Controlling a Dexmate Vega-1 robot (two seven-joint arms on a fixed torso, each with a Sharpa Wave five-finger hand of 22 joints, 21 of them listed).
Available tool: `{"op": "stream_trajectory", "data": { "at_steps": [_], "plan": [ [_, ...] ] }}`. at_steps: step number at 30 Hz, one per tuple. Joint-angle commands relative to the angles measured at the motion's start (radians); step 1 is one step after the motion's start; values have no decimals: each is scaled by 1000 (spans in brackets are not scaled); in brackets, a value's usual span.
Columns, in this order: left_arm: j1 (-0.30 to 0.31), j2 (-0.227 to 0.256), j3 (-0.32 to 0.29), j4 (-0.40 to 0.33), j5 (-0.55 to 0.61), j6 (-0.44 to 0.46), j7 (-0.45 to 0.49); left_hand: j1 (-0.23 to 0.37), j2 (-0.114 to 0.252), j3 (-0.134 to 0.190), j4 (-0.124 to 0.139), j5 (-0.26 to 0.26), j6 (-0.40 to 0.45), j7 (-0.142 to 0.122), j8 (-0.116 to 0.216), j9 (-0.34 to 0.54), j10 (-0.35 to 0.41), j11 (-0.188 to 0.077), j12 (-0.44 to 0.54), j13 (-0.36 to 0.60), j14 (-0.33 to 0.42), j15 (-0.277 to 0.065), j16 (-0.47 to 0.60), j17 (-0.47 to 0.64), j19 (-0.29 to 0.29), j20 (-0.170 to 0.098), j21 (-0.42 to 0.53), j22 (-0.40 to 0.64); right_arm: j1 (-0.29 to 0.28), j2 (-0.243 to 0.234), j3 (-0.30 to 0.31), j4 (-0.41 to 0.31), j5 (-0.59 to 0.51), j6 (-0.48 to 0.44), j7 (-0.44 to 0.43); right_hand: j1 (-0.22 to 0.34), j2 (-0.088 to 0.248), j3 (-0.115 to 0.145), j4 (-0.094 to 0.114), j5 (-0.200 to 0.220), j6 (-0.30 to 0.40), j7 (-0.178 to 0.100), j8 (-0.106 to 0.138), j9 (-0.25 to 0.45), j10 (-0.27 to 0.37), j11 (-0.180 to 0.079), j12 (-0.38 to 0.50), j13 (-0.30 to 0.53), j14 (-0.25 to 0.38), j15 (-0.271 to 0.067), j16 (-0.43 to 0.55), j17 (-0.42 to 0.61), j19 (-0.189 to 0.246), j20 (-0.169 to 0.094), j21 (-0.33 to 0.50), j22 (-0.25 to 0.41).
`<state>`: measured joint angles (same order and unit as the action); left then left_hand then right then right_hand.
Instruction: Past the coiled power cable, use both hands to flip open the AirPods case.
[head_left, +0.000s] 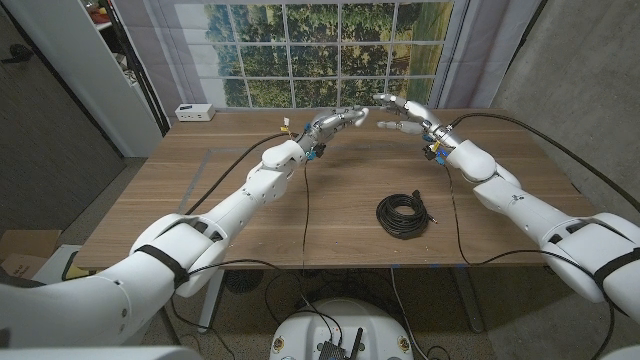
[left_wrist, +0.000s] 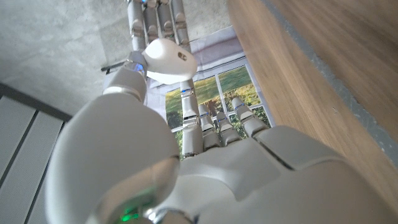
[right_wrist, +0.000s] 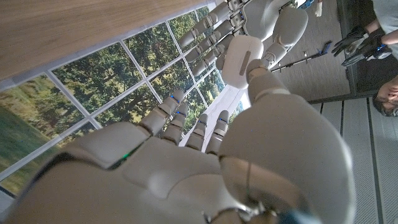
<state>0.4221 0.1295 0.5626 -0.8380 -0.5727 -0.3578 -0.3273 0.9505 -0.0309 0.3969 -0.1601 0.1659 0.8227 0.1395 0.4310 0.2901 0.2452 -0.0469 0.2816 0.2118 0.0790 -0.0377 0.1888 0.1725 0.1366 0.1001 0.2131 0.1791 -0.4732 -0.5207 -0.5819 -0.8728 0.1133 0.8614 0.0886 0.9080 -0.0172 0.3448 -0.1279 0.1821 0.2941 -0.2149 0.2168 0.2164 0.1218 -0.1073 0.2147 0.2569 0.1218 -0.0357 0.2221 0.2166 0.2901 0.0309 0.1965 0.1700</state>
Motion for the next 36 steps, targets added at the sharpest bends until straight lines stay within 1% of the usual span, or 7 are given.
{"op": "stream_trajectory", "data": {
  "at_steps": [1,4,8,12,19,28,36],
  "plan": [
    [-31,-168,-89,261,-129,-171,-69,114,117,-8,1,6,125,-122,131,172,10,-4,8,6,10,-20,4,0,14,-2,2,5,-141,30,56,-203,-22,-141,-198,-35,-21,-26,6,16,12,66,4,4,-1,44,5,7,-10,-99,3,3,2,19,1,5],
    [-78,-223,-127,384,-168,-193,-118,115,116,-11,1,6,128,-125,129,169,11,-12,8,8,12,-24,3,0,14,-3,2,5,-154,49,60,-216,-31,-149,-235,-48,-25,-36,9,22,31,109,11,3,-11,66,4,9,-17,-80,0,3,1,29,0,5],
    [-117,-267,-166,466,-193,-181,-140,115,115,-16,2,6,133,-134,127,165,12,-16,8,10,13,-27,2,0,13,-5,1,5,-165,71,60,-234,-70,-169,-296,-54,-30,-42,8,26,66,129,24,3,-17,74,3,9,-22,-67,-3,2,-1,40,-1,5],
    [-122,-278,-178,469,-181,-199,-137,115,114,-21,3,6,135,-138,124,161,10,-17,7,11,12,-30,1,0,10,-6,-1,5,-166,77,56,-252,-109,-194,-336,-54,-31,-46,5,29,78,138,28,3,-26,78,-1,8,-37,-54,-10,1,-15,51,-6,5],
    [-115,-320,-234,462,-228,-186,-177,115,112,-28,4,7,141,-142,121,155,10,-32,7,13,13,-35,1,1,5,-8,-3,5,-158,84,41,-287,-213,-259,-433,-13,-23,-35,-18,38,18,107,6,6,-84,72,-15,4,-91,-64,-28,-3,-74,40,-19,3],
    [-125,-355,-285,479,-265,-142,-229,114,109,-39,6,8,148,-160,115,145,14,-43,7,15,16,-41,1,1,1,-11,-4,6,-147,80,18,-315,-239,-320,-451,6,-31,-40,-25,39,7,184,12,14,-120,88,-16,0,-125,-48,-32,-7,-100,48,-15,1],
    [-125,-372,-317,489,-278,-95,-230,108,103,-53,9,11,157,-170,109,133,15,-57,7,17,18,-46,1,2,-4,-12,-6,6,-136,86,5,-312,-248,-319,-472,10,-36,-42,-26,40,-12,198,9,17,-126,91,-15,-1,-127,-39,-30,-8,-104,63,-14,1]
  ]
}}
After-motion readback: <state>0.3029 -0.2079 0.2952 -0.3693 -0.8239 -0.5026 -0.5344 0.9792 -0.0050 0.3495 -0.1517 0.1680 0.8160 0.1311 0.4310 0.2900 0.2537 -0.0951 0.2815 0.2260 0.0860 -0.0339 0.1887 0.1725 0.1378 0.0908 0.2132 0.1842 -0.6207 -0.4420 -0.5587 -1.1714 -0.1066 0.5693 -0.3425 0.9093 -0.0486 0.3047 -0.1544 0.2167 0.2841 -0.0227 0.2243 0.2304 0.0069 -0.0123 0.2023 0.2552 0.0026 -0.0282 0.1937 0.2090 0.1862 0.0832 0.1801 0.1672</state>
